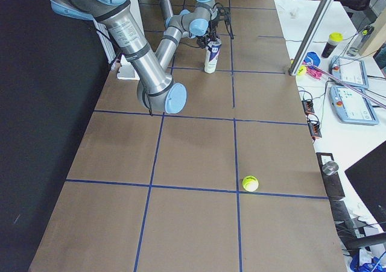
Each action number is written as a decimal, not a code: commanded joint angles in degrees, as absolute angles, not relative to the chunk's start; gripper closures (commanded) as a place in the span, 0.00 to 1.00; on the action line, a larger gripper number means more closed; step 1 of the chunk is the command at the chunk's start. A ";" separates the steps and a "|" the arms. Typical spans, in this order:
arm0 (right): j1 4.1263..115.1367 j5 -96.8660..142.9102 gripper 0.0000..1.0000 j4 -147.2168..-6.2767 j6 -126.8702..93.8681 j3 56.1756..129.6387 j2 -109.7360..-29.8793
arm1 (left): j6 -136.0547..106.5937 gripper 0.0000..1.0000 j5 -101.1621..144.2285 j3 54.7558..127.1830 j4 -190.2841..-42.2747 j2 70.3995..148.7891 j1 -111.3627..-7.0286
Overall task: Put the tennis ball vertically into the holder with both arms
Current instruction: 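Move the right gripper to the second yellow ball and grasp it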
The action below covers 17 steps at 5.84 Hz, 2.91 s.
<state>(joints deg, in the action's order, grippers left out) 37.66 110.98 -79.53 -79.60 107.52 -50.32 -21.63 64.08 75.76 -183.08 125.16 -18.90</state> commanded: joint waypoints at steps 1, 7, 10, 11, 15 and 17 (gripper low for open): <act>50.11 122.45 0.07 -79.54 -70.22 110.56 -60.15 | -21.62 0.19 64.07 75.85 -183.08 125.33 -18.90; 75.55 134.01 0.04 -79.10 -15.38 88.83 -75.67 | -21.45 0.07 63.98 76.46 -183.08 125.59 -17.23; 76.55 127.65 0.03 -71.60 -8.79 71.33 -73.75 | -21.45 0.05 63.98 76.46 -182.99 125.77 -17.23; 76.20 124.31 0.03 -66.41 -8.79 66.76 -73.31 | -21.45 0.05 63.98 76.46 -183.08 125.77 -17.23; 72.17 117.43 0.03 -65.65 -8.53 65.39 -73.48 | -21.45 0.05 63.98 76.46 -182.99 125.77 -16.97; 70.49 114.98 0.03 -65.65 -8.44 64.87 -73.39 | -21.45 0.05 63.98 76.46 -182.99 125.77 -16.96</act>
<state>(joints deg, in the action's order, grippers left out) 71.12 116.28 -65.66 -8.50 65.23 -73.45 -21.45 63.98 76.46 -182.99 125.77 -16.99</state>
